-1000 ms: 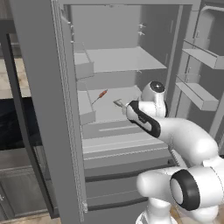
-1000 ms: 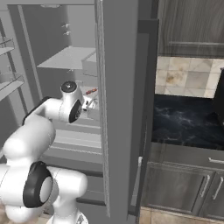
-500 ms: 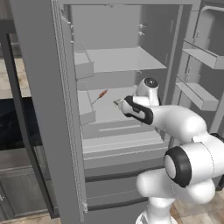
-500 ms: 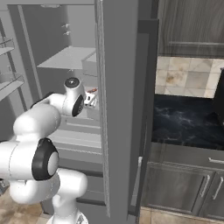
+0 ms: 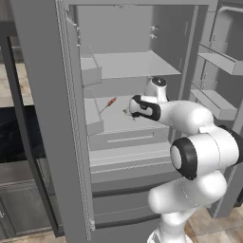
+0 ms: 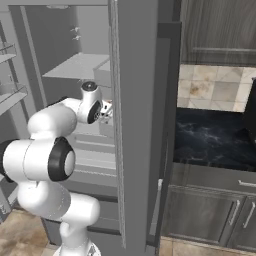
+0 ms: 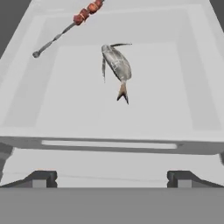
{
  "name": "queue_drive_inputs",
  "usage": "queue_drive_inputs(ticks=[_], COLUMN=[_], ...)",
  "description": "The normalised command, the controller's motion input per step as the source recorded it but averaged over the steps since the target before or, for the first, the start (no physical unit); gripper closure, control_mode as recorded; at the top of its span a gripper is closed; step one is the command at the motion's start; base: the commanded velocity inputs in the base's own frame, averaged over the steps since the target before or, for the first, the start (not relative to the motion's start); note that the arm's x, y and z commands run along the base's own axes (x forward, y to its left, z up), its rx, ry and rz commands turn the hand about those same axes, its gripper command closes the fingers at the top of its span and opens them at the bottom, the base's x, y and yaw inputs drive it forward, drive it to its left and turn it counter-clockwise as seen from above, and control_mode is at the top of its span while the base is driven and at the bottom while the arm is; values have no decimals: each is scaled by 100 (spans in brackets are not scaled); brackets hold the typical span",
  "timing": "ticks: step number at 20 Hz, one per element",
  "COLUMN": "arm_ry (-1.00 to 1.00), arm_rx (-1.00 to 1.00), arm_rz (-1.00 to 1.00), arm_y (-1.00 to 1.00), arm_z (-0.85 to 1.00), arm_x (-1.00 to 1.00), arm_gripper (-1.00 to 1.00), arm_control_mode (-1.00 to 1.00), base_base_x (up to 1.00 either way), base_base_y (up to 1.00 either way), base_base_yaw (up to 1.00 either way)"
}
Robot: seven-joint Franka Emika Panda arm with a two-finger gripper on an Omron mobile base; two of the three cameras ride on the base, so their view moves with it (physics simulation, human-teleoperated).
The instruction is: Take the fish out of the fridge, briefly rinse it in the sink, and place it on the tray next to the sink.
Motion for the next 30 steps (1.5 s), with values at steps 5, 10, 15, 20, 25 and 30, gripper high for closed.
queue_drive_inputs(ticks=[5, 10, 15, 20, 25, 30], arm_ry=[0, 0, 0, 0, 0, -2], arm_rx=[0, 0, 0, 0, 0, -2], arm_rz=[0, 0, 0, 0, 0, 0], arm_y=[0, 0, 0, 0, 0, 0], arm_z=[-33, -47, -15, -1, 0, -16], arm_x=[0, 0, 3, 28, 42, 27], arm_gripper=[-100, -100, -100, -100, -100, -100], arm_control_mode=[-100, -100, -100, -100, -100, -100], base_base_x=[0, 0, 0, 0, 0, 0], base_base_y=[0, 0, 0, 0, 0, 0], base_base_yaw=[0, 0, 0, 0, 0, 0])
